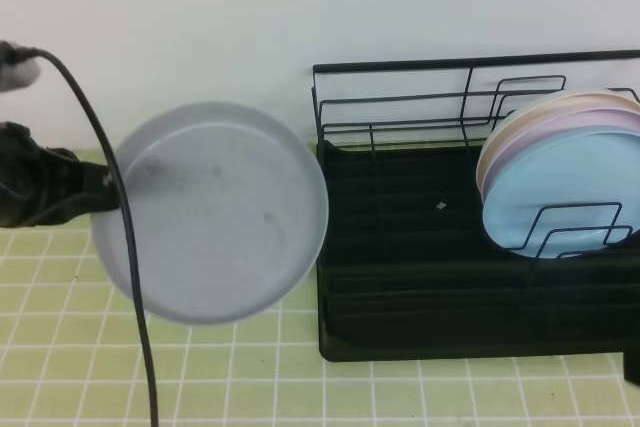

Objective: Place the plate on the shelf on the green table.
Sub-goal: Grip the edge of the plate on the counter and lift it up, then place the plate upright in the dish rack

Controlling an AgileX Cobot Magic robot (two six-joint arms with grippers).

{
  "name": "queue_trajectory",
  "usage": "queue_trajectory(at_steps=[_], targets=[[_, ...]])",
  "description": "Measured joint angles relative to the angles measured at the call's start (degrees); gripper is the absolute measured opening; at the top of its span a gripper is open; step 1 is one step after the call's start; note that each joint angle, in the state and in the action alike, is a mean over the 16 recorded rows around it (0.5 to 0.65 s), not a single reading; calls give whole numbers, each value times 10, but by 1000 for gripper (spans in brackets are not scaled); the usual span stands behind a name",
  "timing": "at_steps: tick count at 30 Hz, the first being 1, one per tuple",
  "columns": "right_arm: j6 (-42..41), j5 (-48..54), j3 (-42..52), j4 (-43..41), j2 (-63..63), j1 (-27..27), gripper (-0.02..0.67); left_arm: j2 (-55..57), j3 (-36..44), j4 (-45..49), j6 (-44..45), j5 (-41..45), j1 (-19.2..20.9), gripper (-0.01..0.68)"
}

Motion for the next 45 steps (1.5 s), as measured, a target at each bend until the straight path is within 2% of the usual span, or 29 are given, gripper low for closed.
queue_trajectory(at_steps=[5,10,16,21,25,29,38,45], targets=[[-10,-11,0,84,13,0,-2,-50,-6,1,-15,20,-39,1],[-29,-13,0,156,31,0,19,-77,-7,4,-35,28,-97,1],[-51,-6,-1,213,53,0,107,-88,-7,9,-60,27,-168,1],[-59,-5,-1,232,66,0,202,-88,-7,12,-73,26,-206,1],[-64,-4,-1,236,75,0,268,-88,-7,12,-77,27,-221,1],[-73,-1,-1,238,81,0,301,-88,-7,12,-80,28,-230,1],[-88,5,-20,212,85,1,312,-88,-7,15,-81,30,-234,1],[-73,16,-58,156,93,3,321,-88,-7,19,-82,31,-234,2]])
